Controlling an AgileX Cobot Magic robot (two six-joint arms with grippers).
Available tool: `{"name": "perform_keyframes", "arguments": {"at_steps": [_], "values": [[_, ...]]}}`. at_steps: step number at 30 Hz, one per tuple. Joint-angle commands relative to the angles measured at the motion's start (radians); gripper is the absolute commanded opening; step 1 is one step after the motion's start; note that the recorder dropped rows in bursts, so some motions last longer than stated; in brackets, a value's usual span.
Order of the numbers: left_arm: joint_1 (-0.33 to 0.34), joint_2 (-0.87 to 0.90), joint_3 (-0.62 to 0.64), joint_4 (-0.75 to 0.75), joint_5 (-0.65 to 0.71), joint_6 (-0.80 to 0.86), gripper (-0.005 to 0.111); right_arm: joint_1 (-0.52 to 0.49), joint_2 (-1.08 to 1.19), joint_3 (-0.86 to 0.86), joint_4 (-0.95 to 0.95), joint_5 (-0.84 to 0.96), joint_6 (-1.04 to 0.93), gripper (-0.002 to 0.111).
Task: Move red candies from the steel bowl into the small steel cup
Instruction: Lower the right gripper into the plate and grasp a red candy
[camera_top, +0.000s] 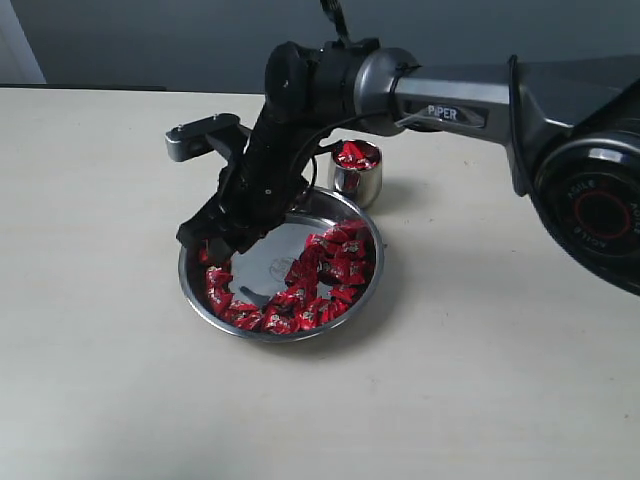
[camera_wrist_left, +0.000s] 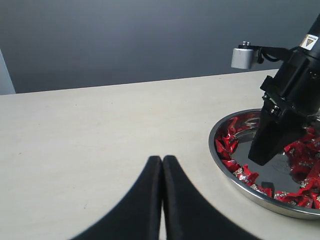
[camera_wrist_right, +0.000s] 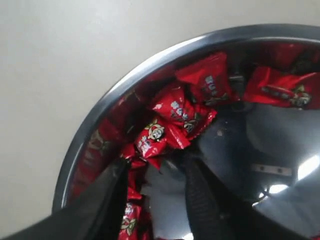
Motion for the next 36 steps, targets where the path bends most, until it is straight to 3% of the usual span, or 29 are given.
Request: {"name": "perform_keyframes", "arguments": {"at_steps": [1, 36], "values": [[-0.007, -0.005, 0.001, 0.001, -0.006, -0.002, 0.000, -0.002, 0.014, -0.002, 0.045, -0.009, -0.009, 0.038], [-0.007, -0.005, 0.001, 0.001, -0.006, -0.002, 0.000, 0.007, 0.051, -0.002, 0.102, -0.029, -0.051, 0.033]]}}
